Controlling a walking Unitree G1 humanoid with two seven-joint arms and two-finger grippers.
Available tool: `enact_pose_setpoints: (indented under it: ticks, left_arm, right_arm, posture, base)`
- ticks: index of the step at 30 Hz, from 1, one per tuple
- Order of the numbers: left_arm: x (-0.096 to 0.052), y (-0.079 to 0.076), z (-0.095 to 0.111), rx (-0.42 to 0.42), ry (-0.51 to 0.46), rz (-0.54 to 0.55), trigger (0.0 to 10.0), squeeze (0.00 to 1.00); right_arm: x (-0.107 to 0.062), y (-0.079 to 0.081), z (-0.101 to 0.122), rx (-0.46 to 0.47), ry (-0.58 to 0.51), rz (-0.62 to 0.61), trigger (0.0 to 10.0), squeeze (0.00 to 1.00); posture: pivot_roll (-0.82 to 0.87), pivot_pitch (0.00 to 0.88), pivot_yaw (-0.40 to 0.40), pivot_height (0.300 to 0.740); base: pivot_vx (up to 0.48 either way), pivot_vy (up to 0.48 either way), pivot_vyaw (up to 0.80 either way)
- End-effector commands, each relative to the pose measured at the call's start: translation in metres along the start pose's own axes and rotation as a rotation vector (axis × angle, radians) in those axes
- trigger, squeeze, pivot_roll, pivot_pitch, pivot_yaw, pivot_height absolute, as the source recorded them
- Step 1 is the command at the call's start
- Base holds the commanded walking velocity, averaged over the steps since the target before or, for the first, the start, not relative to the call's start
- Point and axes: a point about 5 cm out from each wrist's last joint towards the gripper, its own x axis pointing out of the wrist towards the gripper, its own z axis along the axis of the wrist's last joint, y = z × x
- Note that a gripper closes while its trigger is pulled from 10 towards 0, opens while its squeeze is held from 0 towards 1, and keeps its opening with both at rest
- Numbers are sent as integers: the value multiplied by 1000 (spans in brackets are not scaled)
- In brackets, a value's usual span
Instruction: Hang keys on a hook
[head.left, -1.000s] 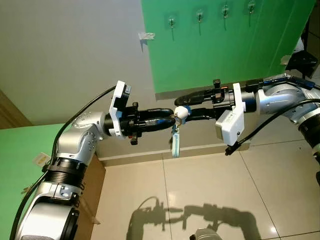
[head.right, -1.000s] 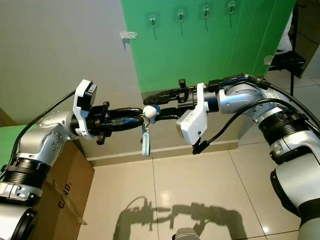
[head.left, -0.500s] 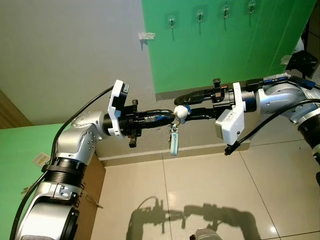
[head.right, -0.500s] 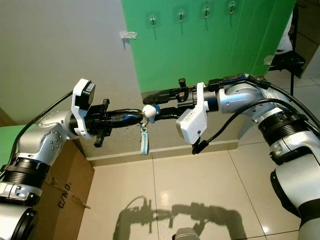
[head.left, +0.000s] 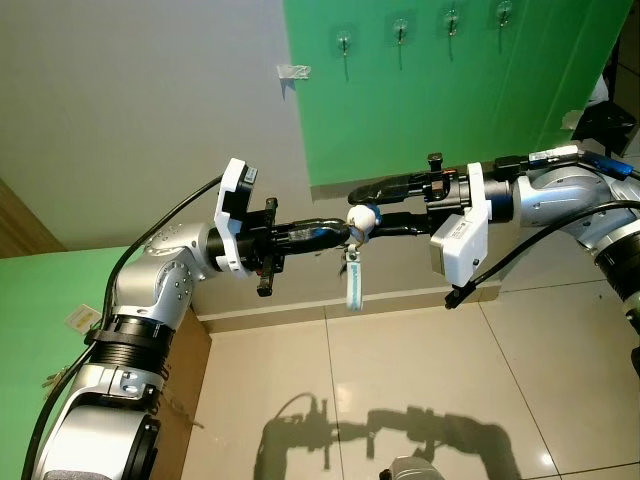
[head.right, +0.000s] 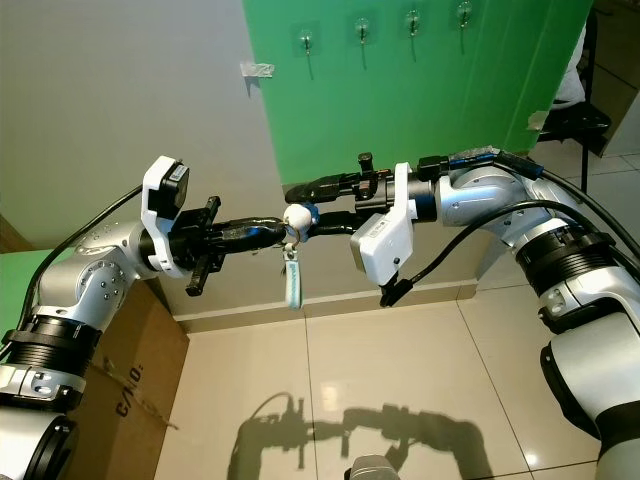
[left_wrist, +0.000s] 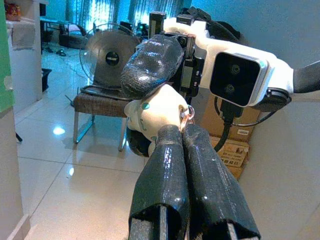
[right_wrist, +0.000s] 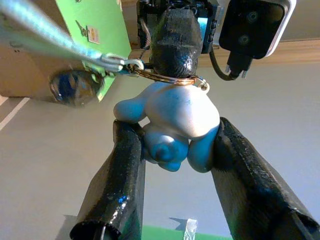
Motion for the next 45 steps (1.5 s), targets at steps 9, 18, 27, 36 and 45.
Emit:
enact_pose_setpoints:
  ticks: [9, 18, 27, 36, 45]
  left_arm:
    - [1, 0, 16, 37, -53, 9, 0, 0]
    - [2, 1, 19, 40, -68, 22, 0, 0]
    - [4, 2, 15, 66, -20, 77, 0, 0]
    - [10, 6, 3, 25, -110, 277, 0, 0]
    - [1, 23, -11, -6, -201, 699, 0, 0]
  right_arm:
    - [1, -4, -2, 18, 31, -44, 10000, 1000]
    - [-3, -2, -9, 24, 92, -33, 10000, 1000]
    - [-11, -4, -17, 28, 167, -53, 10000, 1000]
    - [-21, 11, -34, 299, 316, -352, 10000, 1000]
    - [-4, 68, -35, 964, 389, -937, 10000, 1000]
  posture:
    - [-319, 0, 142, 740]
    - [-318, 0, 144, 740]
    - [-318, 0, 146, 740]
    - [-312, 0, 145, 740]
    - [-294, 0, 145, 740]
  base:
    - [0, 0, 0]
    - [0, 0, 0]
    - [0, 0, 0]
    - [0, 0, 0]
    - [0, 0, 0]
